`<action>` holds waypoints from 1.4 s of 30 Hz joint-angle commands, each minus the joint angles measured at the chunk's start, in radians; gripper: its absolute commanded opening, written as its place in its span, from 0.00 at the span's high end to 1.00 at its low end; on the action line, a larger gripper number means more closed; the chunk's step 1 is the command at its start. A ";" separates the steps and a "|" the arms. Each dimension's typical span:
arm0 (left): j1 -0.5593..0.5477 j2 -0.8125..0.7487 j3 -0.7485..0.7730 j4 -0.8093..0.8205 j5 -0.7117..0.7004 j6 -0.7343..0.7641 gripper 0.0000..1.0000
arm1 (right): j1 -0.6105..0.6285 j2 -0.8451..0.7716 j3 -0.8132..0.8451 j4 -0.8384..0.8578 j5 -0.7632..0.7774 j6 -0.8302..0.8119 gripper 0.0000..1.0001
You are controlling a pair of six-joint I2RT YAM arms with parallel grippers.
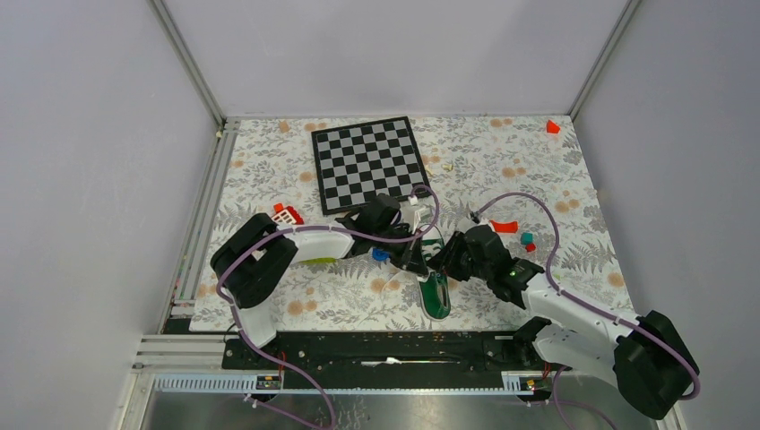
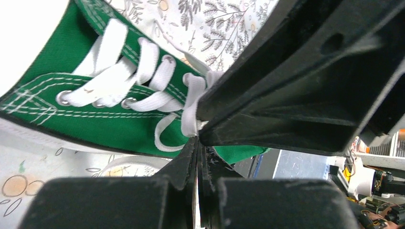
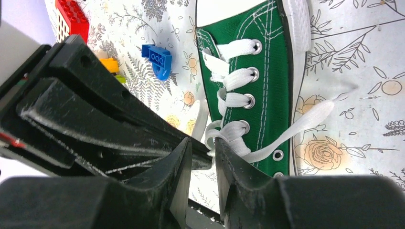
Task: Tie the shoes
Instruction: Cross the shoelace with the shoelace.
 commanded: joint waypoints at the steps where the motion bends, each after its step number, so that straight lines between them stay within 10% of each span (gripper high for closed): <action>1: -0.026 -0.067 -0.033 0.142 0.036 0.007 1.00 | -0.013 0.006 -0.002 -0.023 0.067 0.046 0.68; 12: -0.047 -0.080 -0.059 0.181 0.013 0.011 1.00 | -0.013 0.050 0.017 -0.042 0.045 0.089 0.70; 17: -0.047 -0.086 -0.050 0.165 0.008 0.023 1.00 | -0.016 0.062 0.025 -0.042 0.045 0.081 1.00; 42: -0.046 -0.081 -0.035 0.116 0.003 0.038 1.00 | -0.027 -0.055 0.099 0.066 0.103 -0.052 1.00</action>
